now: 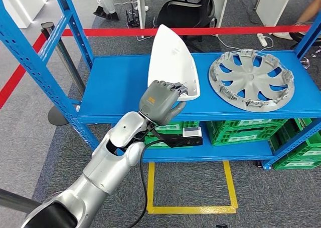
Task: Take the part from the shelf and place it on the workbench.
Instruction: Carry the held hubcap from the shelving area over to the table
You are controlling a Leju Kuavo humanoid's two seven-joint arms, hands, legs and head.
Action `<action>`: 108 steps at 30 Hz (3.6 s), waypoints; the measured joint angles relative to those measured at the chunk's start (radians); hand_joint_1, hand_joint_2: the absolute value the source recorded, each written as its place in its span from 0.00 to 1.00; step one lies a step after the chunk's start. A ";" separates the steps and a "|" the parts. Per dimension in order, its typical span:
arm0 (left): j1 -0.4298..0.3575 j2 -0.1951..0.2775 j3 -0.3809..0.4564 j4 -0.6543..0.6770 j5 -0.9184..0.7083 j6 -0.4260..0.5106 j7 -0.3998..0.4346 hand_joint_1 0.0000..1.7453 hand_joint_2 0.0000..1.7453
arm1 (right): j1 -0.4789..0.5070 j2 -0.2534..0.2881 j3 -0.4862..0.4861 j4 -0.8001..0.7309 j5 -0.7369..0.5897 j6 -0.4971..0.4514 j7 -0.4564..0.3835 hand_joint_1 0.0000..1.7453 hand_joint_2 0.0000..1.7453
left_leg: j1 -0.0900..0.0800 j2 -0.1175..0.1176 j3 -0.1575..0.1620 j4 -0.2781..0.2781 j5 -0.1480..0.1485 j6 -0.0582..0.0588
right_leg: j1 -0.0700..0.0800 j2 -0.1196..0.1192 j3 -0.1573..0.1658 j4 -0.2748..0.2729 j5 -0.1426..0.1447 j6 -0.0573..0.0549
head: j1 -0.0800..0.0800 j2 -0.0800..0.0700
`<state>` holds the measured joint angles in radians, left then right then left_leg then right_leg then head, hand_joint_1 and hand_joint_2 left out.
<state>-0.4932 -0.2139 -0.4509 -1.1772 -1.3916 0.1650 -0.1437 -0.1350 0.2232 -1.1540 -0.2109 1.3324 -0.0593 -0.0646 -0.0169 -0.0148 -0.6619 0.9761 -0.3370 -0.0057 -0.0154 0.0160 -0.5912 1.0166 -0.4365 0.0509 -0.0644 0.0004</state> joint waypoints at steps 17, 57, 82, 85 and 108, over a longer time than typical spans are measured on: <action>0.000 0.004 0.002 0.006 0.010 -0.009 0.007 1.00 1.00 | -0.002 0.000 0.000 0.000 -0.001 0.004 0.002 0.00 0.00 | 0.010 0.003 0.002 -0.006 0.007 0.014 | -0.007 -0.007 -0.014 0.080 -0.054 0.036 | 0.005 0.000; 0.016 0.010 -0.004 0.006 0.000 -0.010 0.010 1.00 1.00 | 0.003 0.000 0.000 0.000 -0.004 0.006 0.000 0.00 0.00 | -0.003 0.004 0.031 0.014 -0.037 0.027 | 0.001 -0.003 0.005 0.007 -0.009 0.001 | -0.002 0.000; 0.057 -0.009 0.004 0.033 0.105 -0.009 -0.024 1.00 1.00 | 0.005 -0.002 -0.011 0.000 -0.021 0.016 -0.004 0.00 0.00 | 0.004 0.071 0.029 0.017 -0.038 -0.002 | 0.002 -0.029 -0.003 0.011 -0.002 -0.002 | 0.005 0.000; 0.052 -0.007 0.006 0.039 0.102 -0.015 -0.023 1.00 1.00 | 0.006 -0.002 -0.012 0.000 -0.020 0.017 -0.005 0.00 0.00 | 0.009 0.044 -0.006 0.103 -0.103 -0.018 | -0.002 -0.005 -0.010 0.009 0.008 -0.019 | 0.003 0.000; 0.026 0.008 0.012 0.099 0.169 -0.043 -0.057 1.00 1.00 | 0.005 -0.006 -0.016 0.000 -0.012 0.022 -0.006 0.00 0.00 | 0.002 0.088 0.072 0.017 -0.088 0.022 | 0.002 -0.056 -0.063 0.089 -0.005 0.026 | 0.010 0.000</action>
<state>-0.4672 -0.2059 -0.4384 -1.0778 -1.2227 0.1222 -0.2008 -0.1296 0.2168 -1.1696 -0.2110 1.3202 -0.0376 -0.0702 -0.0149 0.0736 -0.5898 0.9931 -0.4252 0.0166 -0.0133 -0.0402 -0.6542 1.1056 -0.4412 0.0768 -0.0543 0.0004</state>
